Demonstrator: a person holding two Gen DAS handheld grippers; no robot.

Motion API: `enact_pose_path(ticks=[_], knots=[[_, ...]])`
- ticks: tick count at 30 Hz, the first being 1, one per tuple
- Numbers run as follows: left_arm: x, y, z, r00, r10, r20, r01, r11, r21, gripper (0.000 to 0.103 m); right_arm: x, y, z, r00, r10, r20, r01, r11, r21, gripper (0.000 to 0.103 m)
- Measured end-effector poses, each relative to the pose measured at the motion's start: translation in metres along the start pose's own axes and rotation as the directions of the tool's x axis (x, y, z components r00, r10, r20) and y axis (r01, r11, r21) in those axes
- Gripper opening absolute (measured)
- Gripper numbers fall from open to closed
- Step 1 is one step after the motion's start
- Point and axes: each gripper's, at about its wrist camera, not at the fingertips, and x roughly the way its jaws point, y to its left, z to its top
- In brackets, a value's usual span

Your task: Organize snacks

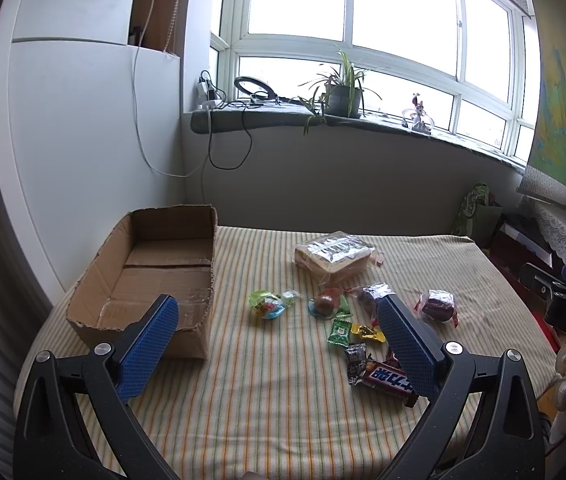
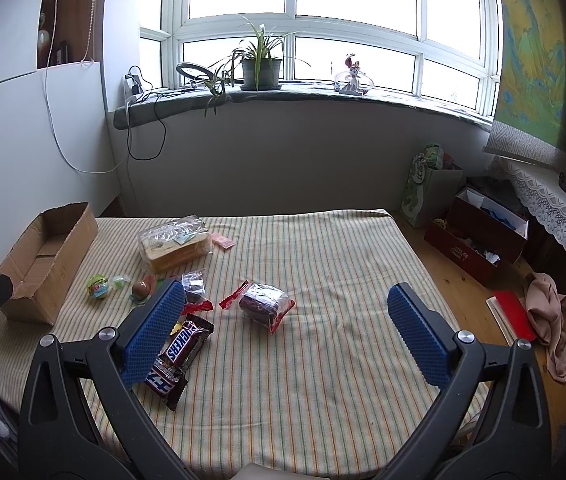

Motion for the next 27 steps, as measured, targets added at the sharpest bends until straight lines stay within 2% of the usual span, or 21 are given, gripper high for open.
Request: enact_pose_path(ticks=[27], knots=[[0.009, -0.001, -0.008, 1.000, -0.007, -0.025, 0.007, 1.000, -0.002, 0.100, 0.013, -0.001, -0.005, 0.999, 0.003, -0.042, -0.003, 1.000, -0.009, 0.103]])
